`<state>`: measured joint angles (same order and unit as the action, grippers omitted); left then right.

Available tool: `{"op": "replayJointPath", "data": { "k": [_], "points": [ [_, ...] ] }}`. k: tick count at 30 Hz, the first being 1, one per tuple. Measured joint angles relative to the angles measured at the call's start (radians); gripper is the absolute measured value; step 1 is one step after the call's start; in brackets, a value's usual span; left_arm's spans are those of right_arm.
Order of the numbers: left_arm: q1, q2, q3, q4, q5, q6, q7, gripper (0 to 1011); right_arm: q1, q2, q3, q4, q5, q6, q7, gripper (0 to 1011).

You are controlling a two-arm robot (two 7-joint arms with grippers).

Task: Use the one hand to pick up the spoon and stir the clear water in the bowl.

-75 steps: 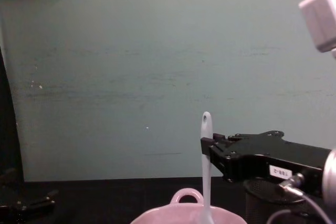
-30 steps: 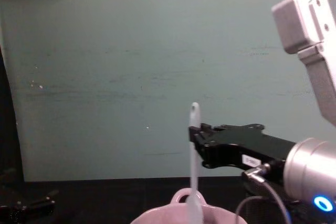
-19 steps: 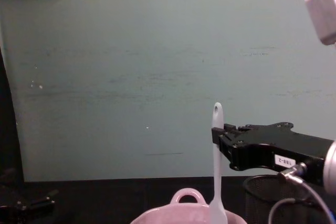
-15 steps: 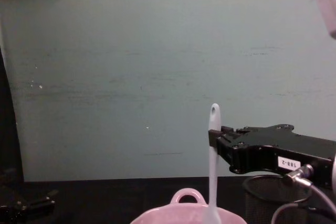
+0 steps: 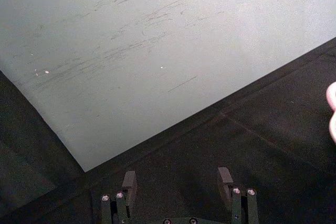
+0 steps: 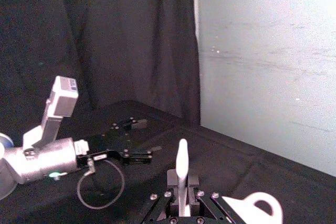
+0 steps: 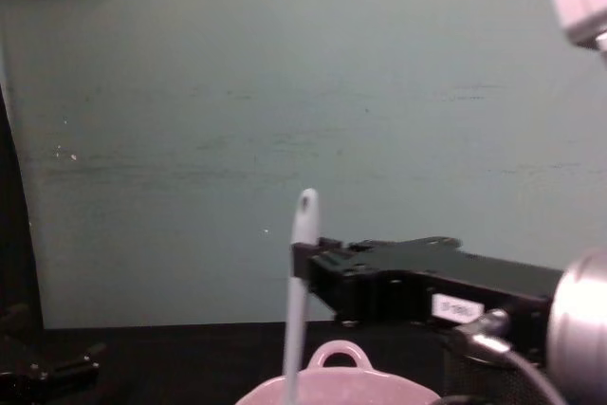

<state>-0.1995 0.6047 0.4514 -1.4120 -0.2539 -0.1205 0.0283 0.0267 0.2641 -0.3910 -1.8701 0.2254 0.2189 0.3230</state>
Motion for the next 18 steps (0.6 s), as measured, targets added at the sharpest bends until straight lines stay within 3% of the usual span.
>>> {"op": "replayJointPath", "data": {
  "k": [9,18],
  "points": [
    [0.0,0.0,0.0,0.0,0.0,0.0,0.0,1011,0.068,-0.047,-0.049,0.108,-0.011,-0.031,-0.027,109],
    [0.0,0.0,0.0,0.0,0.0,0.0,0.0,1011,0.125,-0.097,-0.033,0.221,-0.053,-0.092,-0.09,109]
  ]
}}
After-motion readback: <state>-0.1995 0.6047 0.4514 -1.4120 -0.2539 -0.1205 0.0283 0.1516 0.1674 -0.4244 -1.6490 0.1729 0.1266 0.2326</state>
